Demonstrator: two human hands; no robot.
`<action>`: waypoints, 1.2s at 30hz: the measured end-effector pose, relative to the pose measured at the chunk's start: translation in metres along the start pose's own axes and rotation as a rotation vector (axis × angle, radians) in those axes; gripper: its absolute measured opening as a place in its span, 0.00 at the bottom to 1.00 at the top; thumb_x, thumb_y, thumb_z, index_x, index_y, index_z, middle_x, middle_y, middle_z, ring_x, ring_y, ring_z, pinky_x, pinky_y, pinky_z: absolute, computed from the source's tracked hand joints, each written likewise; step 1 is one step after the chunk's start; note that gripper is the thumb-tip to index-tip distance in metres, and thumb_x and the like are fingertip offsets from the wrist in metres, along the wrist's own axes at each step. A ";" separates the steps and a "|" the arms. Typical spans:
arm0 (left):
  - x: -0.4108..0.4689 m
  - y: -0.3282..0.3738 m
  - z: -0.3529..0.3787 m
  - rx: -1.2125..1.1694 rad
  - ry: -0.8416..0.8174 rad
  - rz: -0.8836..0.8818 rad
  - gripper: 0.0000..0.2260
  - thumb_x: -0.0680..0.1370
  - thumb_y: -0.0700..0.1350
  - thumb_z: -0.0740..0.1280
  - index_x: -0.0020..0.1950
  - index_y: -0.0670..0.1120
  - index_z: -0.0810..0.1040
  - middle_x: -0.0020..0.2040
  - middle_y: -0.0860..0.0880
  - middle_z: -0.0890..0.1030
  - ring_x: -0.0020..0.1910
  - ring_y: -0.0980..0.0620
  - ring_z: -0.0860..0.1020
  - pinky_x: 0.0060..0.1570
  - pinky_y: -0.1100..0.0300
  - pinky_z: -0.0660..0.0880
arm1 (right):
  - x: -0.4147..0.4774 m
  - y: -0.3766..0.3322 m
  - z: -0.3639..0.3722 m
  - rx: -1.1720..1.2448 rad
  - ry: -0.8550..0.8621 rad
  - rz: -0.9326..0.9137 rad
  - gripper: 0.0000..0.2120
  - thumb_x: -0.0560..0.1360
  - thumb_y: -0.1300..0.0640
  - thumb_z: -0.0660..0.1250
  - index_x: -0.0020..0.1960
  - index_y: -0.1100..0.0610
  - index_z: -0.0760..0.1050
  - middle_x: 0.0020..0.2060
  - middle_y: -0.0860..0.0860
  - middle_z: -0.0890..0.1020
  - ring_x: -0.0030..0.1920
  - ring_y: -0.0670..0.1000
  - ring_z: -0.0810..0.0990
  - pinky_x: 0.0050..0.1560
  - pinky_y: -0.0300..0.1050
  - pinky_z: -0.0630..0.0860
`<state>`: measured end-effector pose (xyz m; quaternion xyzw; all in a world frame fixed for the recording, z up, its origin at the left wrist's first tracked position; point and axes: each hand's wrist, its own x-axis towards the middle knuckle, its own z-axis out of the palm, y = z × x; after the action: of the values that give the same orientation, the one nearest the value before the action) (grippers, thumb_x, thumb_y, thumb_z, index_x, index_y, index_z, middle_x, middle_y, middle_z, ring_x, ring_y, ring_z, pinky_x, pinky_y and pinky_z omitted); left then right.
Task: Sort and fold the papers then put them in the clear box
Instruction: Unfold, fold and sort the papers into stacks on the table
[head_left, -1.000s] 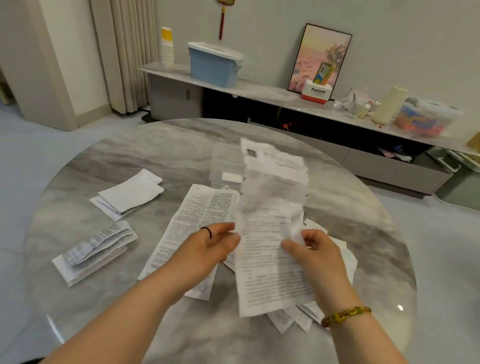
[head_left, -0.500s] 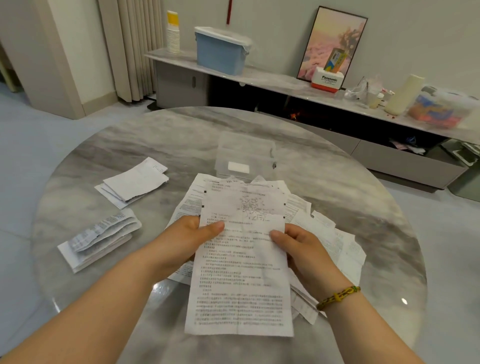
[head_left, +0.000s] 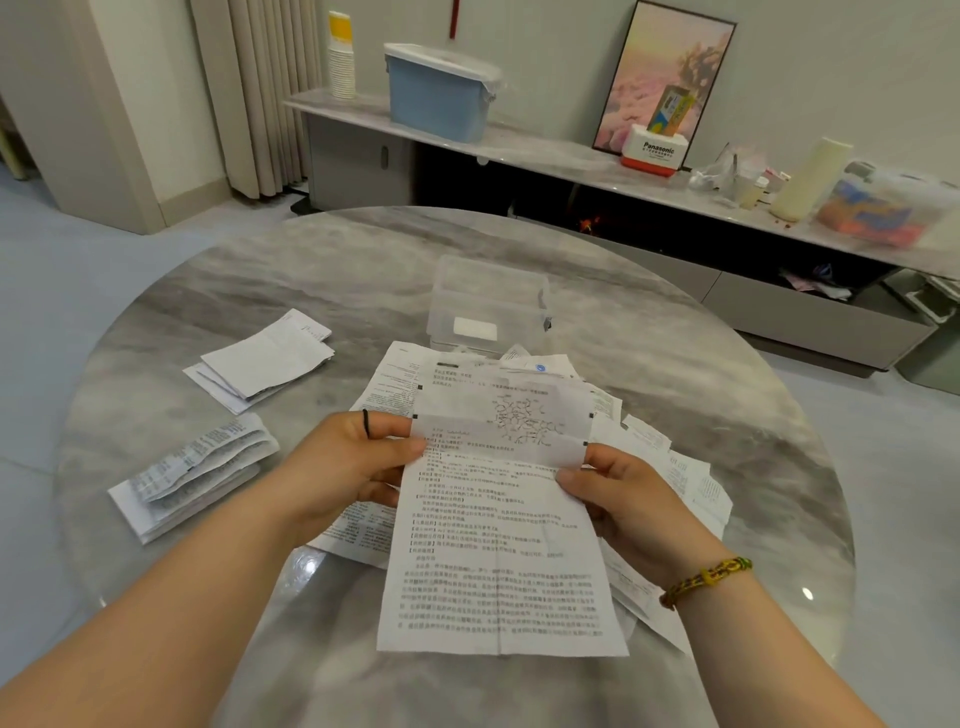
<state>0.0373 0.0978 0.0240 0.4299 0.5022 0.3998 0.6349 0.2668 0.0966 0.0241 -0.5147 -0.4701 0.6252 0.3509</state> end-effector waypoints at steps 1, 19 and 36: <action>0.001 0.000 0.000 -0.012 -0.001 0.003 0.09 0.76 0.33 0.62 0.42 0.43 0.80 0.32 0.50 0.84 0.27 0.57 0.80 0.27 0.67 0.76 | 0.000 0.000 0.000 -0.002 -0.001 -0.002 0.10 0.75 0.68 0.60 0.49 0.57 0.78 0.41 0.54 0.84 0.38 0.51 0.82 0.39 0.42 0.79; -0.004 0.003 0.008 0.023 0.073 0.057 0.09 0.75 0.36 0.65 0.40 0.46 0.81 0.36 0.52 0.84 0.31 0.58 0.81 0.29 0.69 0.76 | -0.002 -0.005 0.005 0.129 0.130 -0.038 0.12 0.74 0.69 0.61 0.40 0.57 0.79 0.28 0.49 0.83 0.27 0.45 0.80 0.25 0.34 0.74; -0.002 -0.001 0.015 0.083 0.128 0.191 0.33 0.71 0.29 0.67 0.63 0.62 0.61 0.49 0.60 0.77 0.35 0.60 0.81 0.35 0.67 0.78 | -0.005 -0.004 0.012 0.061 -0.022 0.010 0.08 0.76 0.65 0.59 0.46 0.64 0.77 0.35 0.57 0.82 0.22 0.46 0.76 0.19 0.36 0.69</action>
<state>0.0513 0.0932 0.0258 0.4752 0.5145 0.4638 0.5426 0.2557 0.0902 0.0294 -0.4993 -0.4518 0.6467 0.3582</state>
